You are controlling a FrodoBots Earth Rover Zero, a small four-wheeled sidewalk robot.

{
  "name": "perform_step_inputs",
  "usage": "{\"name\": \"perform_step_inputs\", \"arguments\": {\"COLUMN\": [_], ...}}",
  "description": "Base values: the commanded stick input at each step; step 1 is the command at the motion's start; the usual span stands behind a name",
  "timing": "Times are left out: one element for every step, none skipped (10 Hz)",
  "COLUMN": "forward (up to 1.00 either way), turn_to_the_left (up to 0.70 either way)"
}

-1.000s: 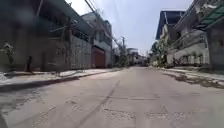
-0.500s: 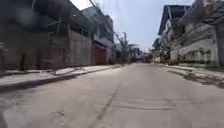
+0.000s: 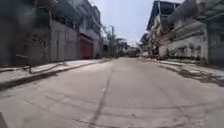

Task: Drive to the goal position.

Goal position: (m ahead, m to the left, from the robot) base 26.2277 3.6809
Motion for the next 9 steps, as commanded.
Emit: {"name": "perform_step_inputs", "arguments": {"forward": [1.00,1.00,1.00,1.00,1.00,1.00,1.00,1.00,1.00], "turn_to_the_left": [-0.07,0.00,0.00,0.00,0.00,0.00,0.00,0.00,0.00]}}
